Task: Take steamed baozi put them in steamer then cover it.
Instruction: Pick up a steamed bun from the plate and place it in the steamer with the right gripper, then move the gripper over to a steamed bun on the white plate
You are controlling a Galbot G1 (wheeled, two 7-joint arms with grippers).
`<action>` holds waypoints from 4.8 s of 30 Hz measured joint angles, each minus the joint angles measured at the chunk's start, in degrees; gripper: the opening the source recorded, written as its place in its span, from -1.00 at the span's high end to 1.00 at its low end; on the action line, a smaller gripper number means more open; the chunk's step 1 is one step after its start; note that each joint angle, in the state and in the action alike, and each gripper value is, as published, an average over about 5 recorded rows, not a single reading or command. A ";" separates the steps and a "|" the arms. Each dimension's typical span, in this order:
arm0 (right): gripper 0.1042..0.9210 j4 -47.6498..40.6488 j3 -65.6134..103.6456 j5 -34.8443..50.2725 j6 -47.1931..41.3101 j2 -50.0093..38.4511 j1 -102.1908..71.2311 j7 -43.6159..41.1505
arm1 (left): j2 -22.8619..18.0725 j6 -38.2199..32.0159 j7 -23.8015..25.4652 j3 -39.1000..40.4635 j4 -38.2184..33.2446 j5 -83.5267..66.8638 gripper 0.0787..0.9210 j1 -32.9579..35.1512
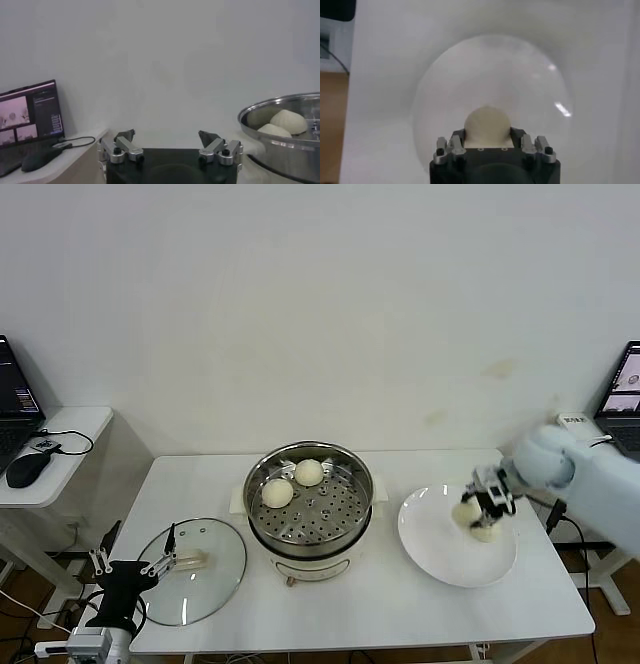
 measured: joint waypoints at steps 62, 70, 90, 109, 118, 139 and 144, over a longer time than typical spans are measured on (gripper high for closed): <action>-0.73 -0.77 -21.75 3.27 18.57 35.30 15.63 3.43 | -2.42 -0.73 -0.40 -1.42 -0.85 0.18 -0.77 0.01; -0.76 0.68 -19.15 4.99 13.89 29.13 17.94 3.39 | -1.58 -0.67 -0.39 -1.96 -1.09 0.18 -0.77 0.40; -0.76 3.38 -9.30 2.36 0.72 1.23 8.12 2.63 | 1.09 0.09 -0.05 -0.19 -0.19 0.10 -0.77 -0.46; -0.76 -5.62 14.59 -11.16 4.24 -2.78 -20.42 1.45 | 0.44 0.19 -0.05 -1.07 -0.74 0.34 -0.77 1.20; -0.76 -13.04 20.22 -16.11 6.06 1.28 -25.09 2.20 | 0.19 0.18 -0.05 -1.46 -1.02 0.49 -0.77 1.60; -0.47 -21.34 23.55 -19.85 6.25 7.25 -27.61 3.33 | 0.07 0.10 -0.05 -1.22 -1.45 0.84 -0.77 1.31; -0.34 -21.55 23.64 -19.69 6.15 7.41 -27.56 2.83 | 0.01 0.06 -0.06 -1.25 -1.48 0.82 -0.77 1.30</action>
